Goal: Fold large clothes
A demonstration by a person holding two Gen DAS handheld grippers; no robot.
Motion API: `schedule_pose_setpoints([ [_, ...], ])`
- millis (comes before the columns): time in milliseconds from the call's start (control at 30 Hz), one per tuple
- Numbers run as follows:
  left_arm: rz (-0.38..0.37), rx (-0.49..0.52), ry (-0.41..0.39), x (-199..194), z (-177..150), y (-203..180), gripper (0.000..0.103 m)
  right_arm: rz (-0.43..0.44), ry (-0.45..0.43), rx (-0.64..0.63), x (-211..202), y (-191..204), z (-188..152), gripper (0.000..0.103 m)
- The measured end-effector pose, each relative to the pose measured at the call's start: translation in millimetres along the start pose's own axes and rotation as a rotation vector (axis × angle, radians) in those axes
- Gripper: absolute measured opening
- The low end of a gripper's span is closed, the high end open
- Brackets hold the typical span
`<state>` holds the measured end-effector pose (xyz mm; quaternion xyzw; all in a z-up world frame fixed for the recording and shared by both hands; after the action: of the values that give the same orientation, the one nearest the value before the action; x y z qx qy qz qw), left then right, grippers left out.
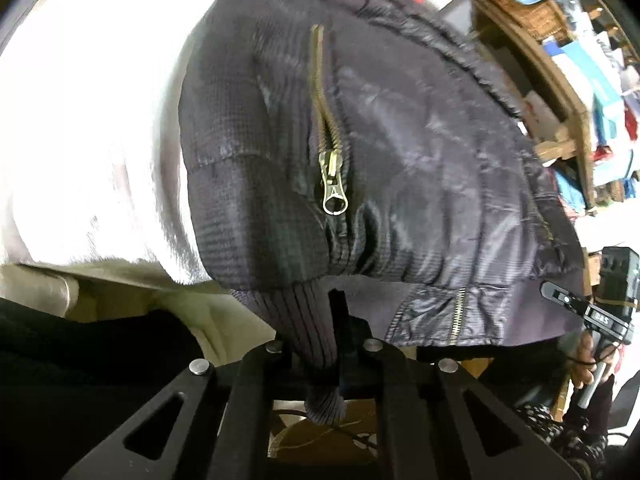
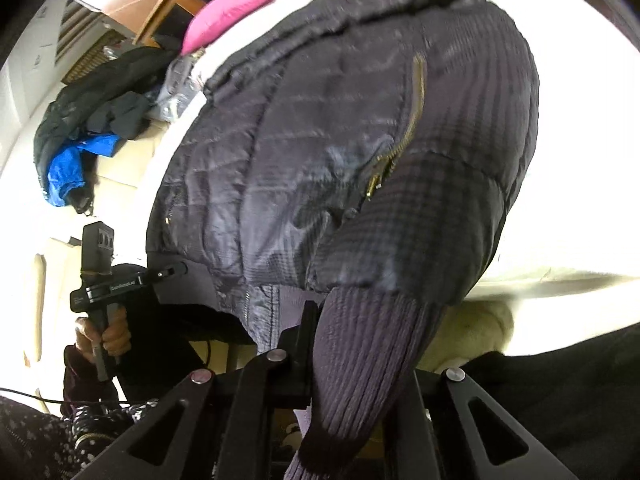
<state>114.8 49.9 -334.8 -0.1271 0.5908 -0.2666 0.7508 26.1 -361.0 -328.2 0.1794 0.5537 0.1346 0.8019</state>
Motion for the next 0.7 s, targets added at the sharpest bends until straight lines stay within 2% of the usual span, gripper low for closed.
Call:
schedule_pose_setpoints([
  [300, -0.118, 0.085, -0.127, -61, 25, -30, 0.008, 0.029, -0.147, -0.091, -38, 28, 28, 0.011],
  [533, -0.160, 0.141, -0.225, -79, 67, -61, 0.008, 0.031, -0.279, -0.130, -70, 42, 63, 0.011],
  [700, -0.177, 0.156, -0.284, -95, 97, -69, 0.008, 0.027, -0.356, -0.134, -92, 43, 90, 0.011],
])
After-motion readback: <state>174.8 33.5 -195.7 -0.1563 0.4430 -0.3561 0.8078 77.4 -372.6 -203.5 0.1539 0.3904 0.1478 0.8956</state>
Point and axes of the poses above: each gripper's, at about its wrist camera, not at the fingertips, and x roughly the way its jaws point, y to its left, z to its top, the point moved 8 cm from there along x, roughly the way its jaws point, and after that the axes turned 5 degrees about -z, right-handed, at the moved point
